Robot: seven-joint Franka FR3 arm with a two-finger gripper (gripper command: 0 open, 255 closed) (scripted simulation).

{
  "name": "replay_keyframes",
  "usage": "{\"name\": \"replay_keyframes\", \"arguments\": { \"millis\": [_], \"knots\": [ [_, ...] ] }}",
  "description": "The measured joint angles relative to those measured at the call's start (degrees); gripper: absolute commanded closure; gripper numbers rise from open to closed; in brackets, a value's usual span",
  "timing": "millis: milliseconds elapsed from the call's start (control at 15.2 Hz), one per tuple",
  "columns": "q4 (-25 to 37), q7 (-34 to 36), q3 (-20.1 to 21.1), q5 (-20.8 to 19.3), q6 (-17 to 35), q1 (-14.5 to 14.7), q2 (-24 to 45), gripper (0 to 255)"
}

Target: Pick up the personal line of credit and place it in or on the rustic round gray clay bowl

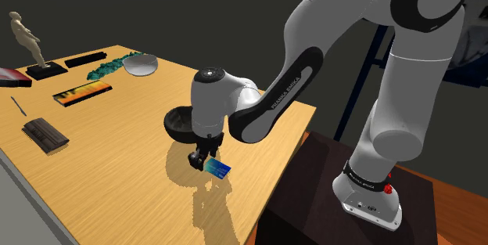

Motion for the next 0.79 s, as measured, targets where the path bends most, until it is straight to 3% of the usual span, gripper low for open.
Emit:
{"name": "replay_keyframes", "arguments": {
  "millis": [792],
  "knots": [
    [0.40, -1.16, 0.41, 1.47, -1.33, -0.27, -1.14, 255]
  ]
}}
